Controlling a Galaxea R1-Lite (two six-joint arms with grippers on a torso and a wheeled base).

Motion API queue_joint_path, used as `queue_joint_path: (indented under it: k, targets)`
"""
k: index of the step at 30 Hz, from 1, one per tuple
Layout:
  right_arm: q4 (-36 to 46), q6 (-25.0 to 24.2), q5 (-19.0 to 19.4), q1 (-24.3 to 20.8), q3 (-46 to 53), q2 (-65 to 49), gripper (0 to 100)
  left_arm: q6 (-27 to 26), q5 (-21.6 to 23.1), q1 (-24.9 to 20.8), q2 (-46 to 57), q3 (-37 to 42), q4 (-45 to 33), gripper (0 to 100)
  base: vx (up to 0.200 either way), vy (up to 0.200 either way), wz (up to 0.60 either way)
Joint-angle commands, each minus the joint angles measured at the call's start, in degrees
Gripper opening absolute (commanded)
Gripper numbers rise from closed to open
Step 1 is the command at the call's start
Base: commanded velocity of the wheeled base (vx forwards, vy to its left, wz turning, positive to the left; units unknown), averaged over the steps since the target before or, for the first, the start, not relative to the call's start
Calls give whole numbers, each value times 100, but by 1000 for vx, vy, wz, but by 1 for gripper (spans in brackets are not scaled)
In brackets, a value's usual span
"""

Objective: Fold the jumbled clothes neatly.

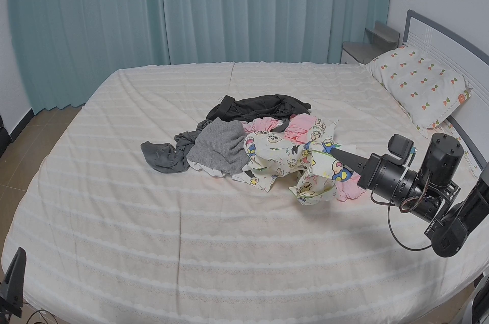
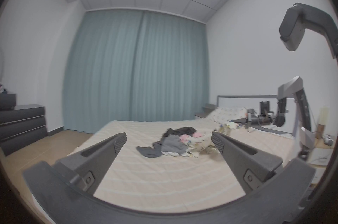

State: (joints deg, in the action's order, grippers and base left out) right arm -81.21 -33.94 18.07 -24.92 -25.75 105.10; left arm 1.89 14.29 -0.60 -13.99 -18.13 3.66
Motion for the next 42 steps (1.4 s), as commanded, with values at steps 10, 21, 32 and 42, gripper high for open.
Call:
queue_joint_path:
  k: [10,21,32,42]
  targets:
    - [1143,-667,-22,-1789,-792,-1694,0,-567,1551,-2234,-5808,-121,1146,100,0,0,0]
    - [1371,-842,-14,-1806,-792,-1887,0,-514,716,-3280,-8998,354,4372,100,0,0,0]
    - [1363,-913,-22,-1780,-800,-1826,0,215,-1262,-4177,-11266,-15,7298,100,0,0,0]
    - [1363,-913,-22,-1727,-686,-1826,0,646,-2281,-4308,-12540,-1246,8353,100,0,0,0]
